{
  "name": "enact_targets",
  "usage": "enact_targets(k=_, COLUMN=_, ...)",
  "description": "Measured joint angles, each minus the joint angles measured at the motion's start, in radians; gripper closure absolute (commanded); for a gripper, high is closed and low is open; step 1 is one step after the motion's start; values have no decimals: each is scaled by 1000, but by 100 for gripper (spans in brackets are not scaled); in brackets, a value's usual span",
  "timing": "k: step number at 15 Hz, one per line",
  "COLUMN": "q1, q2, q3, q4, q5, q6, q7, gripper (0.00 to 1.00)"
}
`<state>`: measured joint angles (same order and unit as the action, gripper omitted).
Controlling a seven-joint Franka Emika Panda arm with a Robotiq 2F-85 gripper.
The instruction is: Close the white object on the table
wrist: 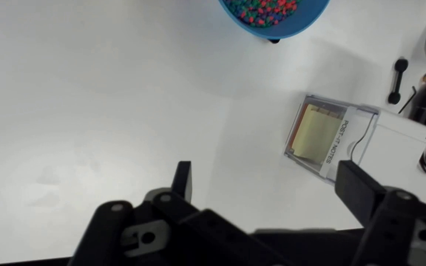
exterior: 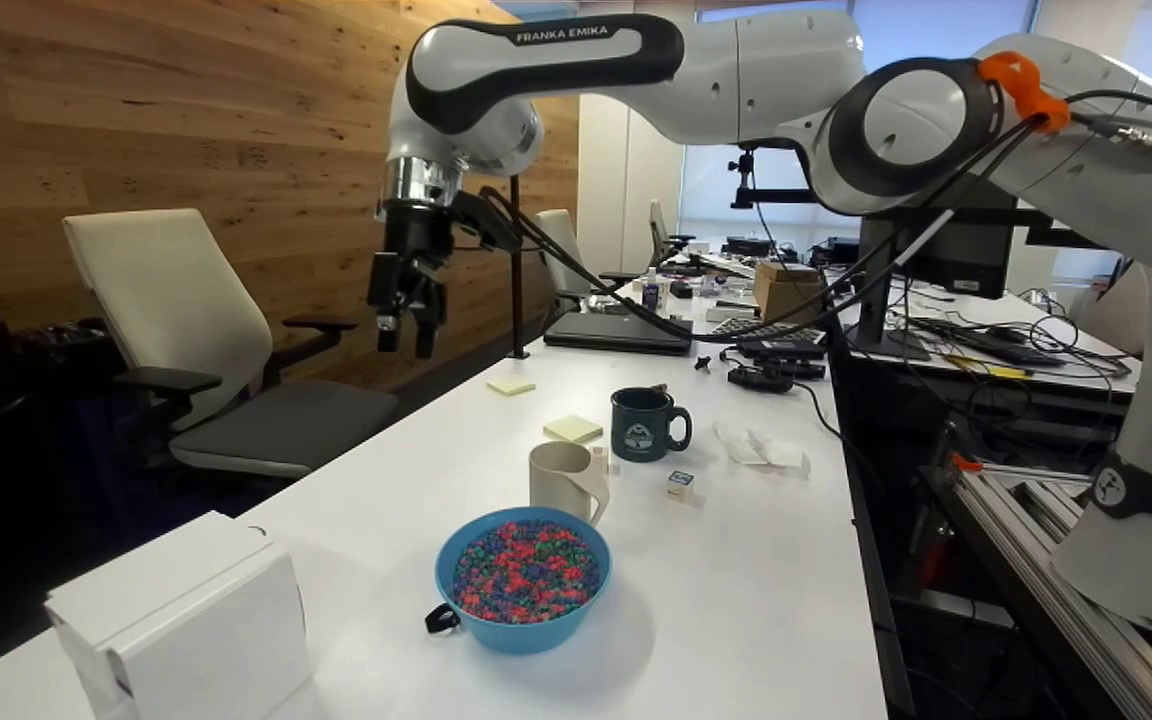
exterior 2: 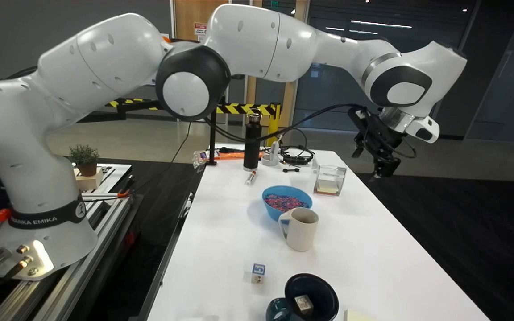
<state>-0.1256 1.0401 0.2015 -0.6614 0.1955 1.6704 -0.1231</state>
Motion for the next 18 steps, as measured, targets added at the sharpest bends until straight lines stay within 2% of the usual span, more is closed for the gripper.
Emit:
enact_targets(k=9, q1=33, q2=-66, q3=-98, q4=-114, q5=-7, q6=169, q7=65, gripper=0)
enact_targets(k=18, q1=68, q2=-170, q3=-140, q4=-308, q5=-7, q6=251, q7=85, gripper=0)
